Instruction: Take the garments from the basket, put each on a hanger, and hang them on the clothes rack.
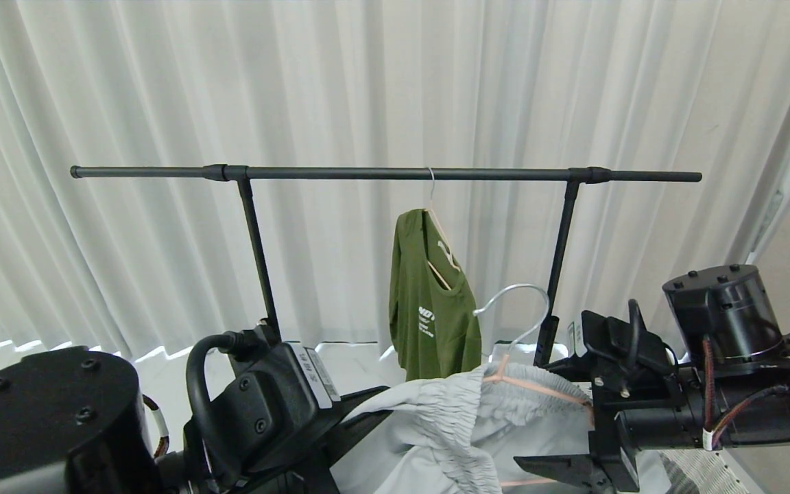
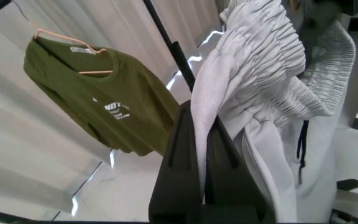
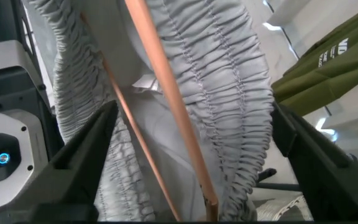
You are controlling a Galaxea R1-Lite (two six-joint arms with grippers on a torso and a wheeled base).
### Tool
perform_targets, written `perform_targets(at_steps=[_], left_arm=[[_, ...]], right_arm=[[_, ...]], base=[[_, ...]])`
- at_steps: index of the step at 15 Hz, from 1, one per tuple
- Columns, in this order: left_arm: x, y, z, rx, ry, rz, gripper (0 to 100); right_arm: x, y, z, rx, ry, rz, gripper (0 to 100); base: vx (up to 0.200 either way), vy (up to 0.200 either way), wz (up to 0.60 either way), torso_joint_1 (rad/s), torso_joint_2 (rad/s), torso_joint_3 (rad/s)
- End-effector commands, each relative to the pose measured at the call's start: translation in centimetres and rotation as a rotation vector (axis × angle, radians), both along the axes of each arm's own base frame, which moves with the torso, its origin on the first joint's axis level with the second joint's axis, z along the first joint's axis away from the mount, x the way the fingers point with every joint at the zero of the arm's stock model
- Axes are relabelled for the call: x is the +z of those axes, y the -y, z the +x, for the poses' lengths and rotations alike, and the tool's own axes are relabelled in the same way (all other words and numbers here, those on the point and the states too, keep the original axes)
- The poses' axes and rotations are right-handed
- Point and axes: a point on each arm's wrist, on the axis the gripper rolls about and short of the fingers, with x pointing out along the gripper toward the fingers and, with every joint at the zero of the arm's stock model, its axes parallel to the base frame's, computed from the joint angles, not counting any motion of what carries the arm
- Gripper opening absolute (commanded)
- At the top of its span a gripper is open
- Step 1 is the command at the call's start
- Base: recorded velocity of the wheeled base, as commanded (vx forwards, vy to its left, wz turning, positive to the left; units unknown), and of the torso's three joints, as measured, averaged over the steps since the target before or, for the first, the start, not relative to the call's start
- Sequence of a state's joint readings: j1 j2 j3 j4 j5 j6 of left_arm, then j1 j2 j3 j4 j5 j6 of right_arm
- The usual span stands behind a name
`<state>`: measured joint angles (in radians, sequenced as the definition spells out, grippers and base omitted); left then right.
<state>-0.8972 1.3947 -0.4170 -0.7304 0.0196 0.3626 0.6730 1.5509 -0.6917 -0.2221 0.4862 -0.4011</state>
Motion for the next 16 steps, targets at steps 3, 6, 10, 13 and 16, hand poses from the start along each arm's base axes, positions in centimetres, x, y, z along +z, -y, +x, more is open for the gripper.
perform_targets(at_steps=[3, 6, 10, 13, 16], left_arm=[[-0.1, 0.0, 0.0, 0.0, -0.002, 0.002, 0], [-0.2, -0.2, -0.1, 0.0, -0.005, 0.006, 0], [-0.3, -0.2, -0.2, 0.0, -0.008, 0.009, 100], [-0.8, -0.4, -0.3, 0.002, -0.019, 0.02, 100], [-1.5, -0.9, -0.4, 0.019, -0.043, 0.037, 100]], right_arm=[[-0.1, 0.3, 0.3, -0.001, 0.022, -0.008, 0], [0.0, 0.9, 0.9, -0.011, 0.065, -0.018, 0], [0.8, 1.4, 0.9, -0.02, 0.111, -0.001, 0], [1.8, 1.6, 0.7, 0.008, 0.18, 0.014, 0], [2.3, 2.9, 1.1, -0.031, 0.219, 0.008, 0]], base=[[0.0, 0.0, 0.0, 0.0, 0.0, 0.0], [0.0, 0.0, 0.0, 0.0, 0.0, 0.0], [0.0, 0.0, 0.0, 0.0, 0.0, 0.0], [0.0, 0.0, 0.0, 0.0, 0.0, 0.0], [0.0, 0.0, 0.0, 0.0, 0.0, 0.0]])
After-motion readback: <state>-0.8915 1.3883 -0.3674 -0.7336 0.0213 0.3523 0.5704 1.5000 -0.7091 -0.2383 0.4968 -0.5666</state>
